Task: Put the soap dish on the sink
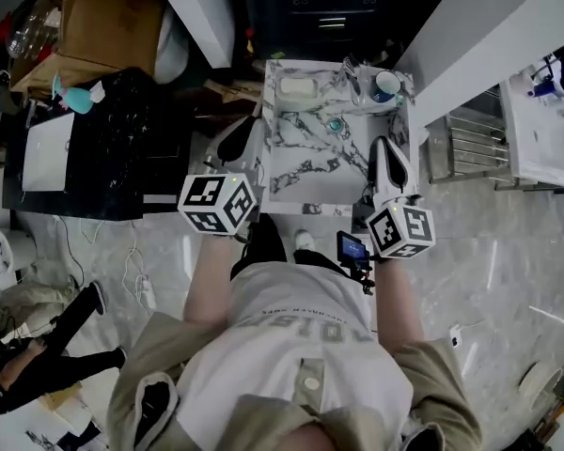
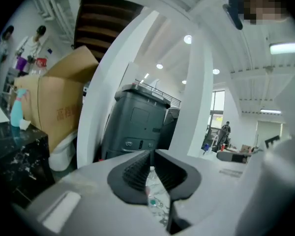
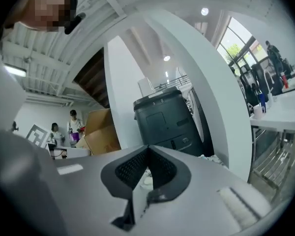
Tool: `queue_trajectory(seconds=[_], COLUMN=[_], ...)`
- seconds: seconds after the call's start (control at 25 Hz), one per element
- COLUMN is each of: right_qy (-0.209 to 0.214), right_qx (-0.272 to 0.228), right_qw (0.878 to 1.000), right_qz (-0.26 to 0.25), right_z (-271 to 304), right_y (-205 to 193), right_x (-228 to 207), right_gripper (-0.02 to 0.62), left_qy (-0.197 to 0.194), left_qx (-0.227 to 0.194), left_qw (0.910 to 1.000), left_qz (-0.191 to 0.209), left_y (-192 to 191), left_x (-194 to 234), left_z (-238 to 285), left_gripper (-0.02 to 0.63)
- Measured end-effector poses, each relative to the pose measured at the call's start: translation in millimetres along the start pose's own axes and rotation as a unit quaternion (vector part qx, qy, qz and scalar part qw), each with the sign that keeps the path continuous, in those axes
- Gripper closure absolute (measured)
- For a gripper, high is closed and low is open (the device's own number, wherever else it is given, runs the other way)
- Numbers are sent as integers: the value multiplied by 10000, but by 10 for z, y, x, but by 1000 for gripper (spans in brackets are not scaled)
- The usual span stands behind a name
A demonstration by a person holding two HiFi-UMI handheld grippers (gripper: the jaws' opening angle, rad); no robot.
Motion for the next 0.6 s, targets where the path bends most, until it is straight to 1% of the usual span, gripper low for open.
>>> queue_trajectory(seconds=[0.12,0.24,0.4,0.6], right_qy=[104,206,301,378], right_qx=[-42,-101,-165,-276], right_qw=[9996,9984,9967,9942], right_qz=[-249,-526,-741,-965], right_z=[-281,-499,-717,-898], right_y=[98,173,267,374], right_x=[80,121,141,182], right_gripper=[594,594,594,594], left_qy=[262,521,748,811], left_qx=[-394,-685,-876,-976], left_qw=[9984,9948,9907,9867], left_qz=[316,539,728,1019], left_y=[53,69,84,119], left_x=[-158,-293,-472,-645], left_z=[-326,-592,-832,-1023], left_gripper=[591,598,598,598])
Point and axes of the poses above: the fingertips, and each gripper's own axes: z forward along the fingers, x to its left, y out of its top, the point moved 6 cm from there along -z, backward along the fingers, and after that the axes turned 5 degrees about y, right-handed, at the moved point
